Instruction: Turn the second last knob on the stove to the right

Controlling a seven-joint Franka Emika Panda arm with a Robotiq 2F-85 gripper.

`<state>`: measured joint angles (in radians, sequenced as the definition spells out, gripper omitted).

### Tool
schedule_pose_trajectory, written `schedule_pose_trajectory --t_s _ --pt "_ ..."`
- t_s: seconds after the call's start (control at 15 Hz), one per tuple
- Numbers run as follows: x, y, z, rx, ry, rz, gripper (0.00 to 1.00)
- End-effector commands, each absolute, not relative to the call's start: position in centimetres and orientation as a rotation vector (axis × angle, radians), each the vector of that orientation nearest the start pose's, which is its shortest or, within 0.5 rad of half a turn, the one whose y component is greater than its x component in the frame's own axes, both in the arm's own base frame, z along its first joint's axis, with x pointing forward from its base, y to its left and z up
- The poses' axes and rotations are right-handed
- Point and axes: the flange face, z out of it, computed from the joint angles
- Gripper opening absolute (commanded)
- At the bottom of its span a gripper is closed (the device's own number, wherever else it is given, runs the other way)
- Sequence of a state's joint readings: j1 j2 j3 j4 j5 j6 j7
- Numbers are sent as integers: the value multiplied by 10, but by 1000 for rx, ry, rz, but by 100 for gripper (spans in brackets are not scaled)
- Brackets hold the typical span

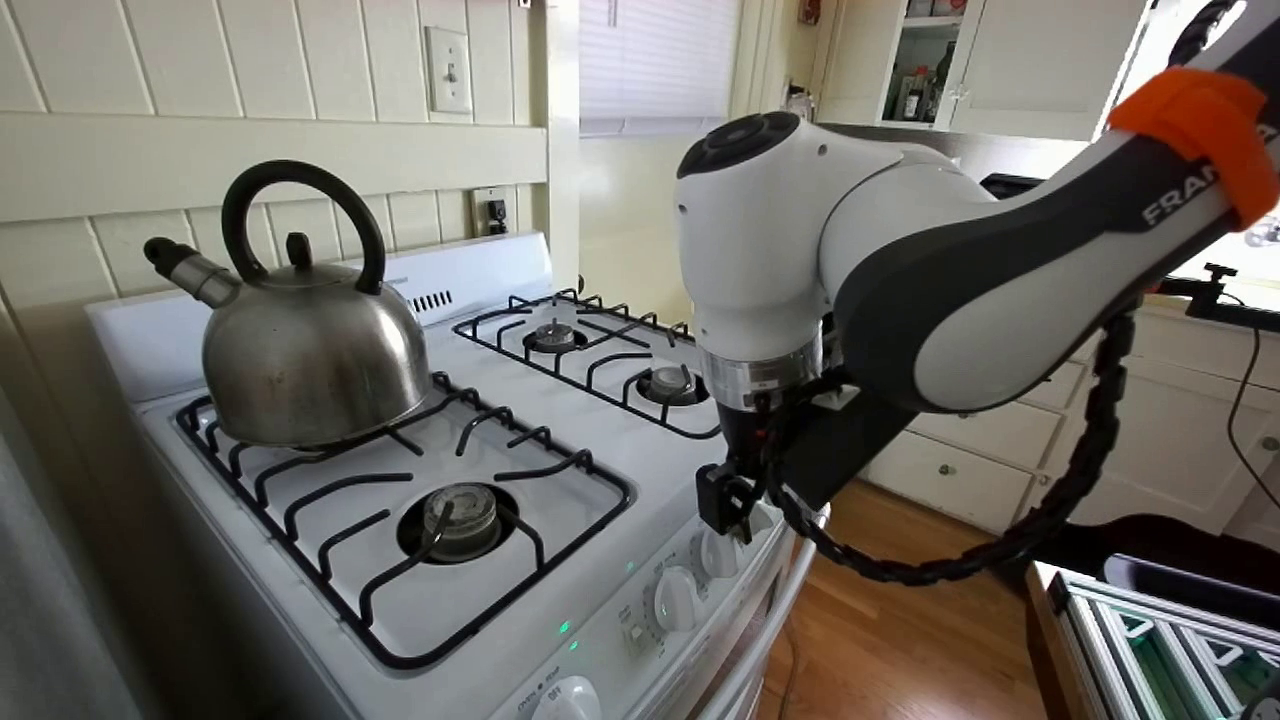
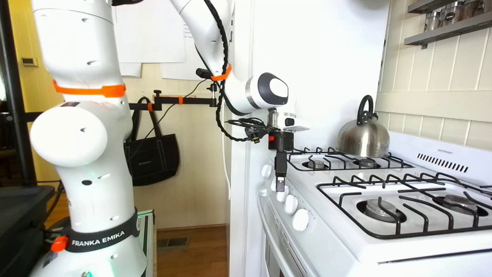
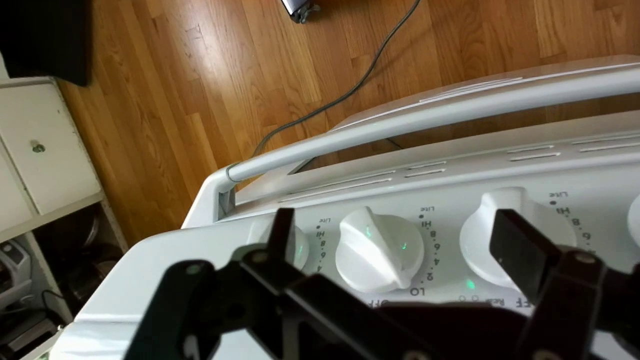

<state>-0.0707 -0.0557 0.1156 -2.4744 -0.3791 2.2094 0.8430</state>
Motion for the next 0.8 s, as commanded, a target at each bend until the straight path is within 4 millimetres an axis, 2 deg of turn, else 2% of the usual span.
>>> schedule_pose_trajectory --t_s 0.0,0.2,0.27,0.4,0.53,0.6,0.67,0.73 --pt "458 2 286 -3366 957 83 100" --pt "462 -4 283 -3362 985 73 83" --pt "462 -5 282 -3362 983 80 83" --pt "463 -6 282 -3361 989 75 58" --pt "463 -7 282 -3361 996 71 52" --pt "464 -9 281 -3360 1002 67 61" --pt "465 -11 281 -3360 1006 62 86" --pt "466 -12 281 -3359 1010 60 86"
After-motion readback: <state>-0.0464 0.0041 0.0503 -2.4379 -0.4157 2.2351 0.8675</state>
